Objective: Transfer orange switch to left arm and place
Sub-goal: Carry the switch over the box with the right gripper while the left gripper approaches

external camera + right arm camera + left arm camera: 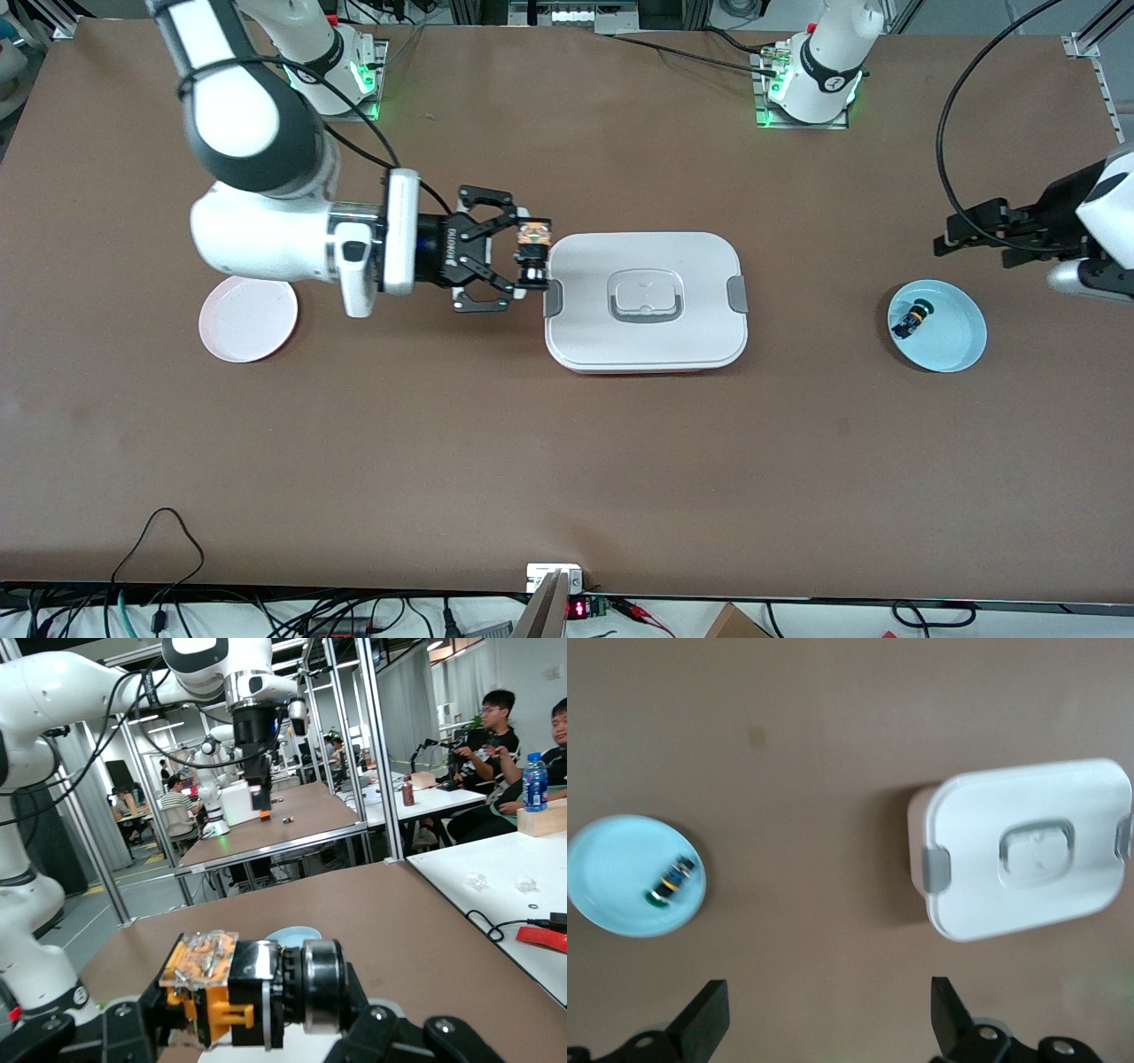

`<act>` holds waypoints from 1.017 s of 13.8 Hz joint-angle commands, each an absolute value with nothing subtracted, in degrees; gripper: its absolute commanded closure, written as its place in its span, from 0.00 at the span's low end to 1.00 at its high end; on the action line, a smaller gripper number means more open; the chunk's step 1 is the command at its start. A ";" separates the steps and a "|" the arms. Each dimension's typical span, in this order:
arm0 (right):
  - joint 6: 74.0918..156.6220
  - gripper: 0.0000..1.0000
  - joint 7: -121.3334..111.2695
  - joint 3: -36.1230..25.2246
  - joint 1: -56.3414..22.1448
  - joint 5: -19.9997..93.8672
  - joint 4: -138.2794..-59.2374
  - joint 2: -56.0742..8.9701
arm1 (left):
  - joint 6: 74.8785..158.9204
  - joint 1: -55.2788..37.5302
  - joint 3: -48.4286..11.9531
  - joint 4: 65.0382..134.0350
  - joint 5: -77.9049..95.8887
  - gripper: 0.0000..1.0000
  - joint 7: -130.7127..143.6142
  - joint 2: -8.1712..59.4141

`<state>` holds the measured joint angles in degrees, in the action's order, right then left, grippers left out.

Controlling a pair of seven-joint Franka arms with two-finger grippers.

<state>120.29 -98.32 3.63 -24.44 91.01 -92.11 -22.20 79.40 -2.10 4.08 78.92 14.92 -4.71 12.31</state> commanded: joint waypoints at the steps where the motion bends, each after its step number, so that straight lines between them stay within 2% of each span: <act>1: 125.84 0.86 -98.97 3.34 -28.55 96.92 -89.75 -23.28 | 72.27 0.78 3.69 77.08 23.16 0.00 -5.63 14.68; 3: 126.39 0.86 -98.61 3.34 -30.40 100.00 -87.46 -24.78 | 67.34 1.75 3.69 77.34 35.27 0.00 -5.19 16.60; 6: 127.17 0.86 -98.53 2.99 -33.04 103.36 -84.82 -26.27 | 67.05 2.47 3.52 82.07 61.96 0.00 -5.01 21.52; 10: 131.48 0.86 -98.09 2.99 -35.68 103.36 -82.09 -28.03 | 74.69 -3.85 3.34 82.35 75.65 0.00 3.47 22.85; 14: 131.75 0.86 -98.35 2.99 -36.65 103.18 -81.91 -28.48 | 83.04 -10.01 3.43 82.26 79.09 0.00 8.26 22.50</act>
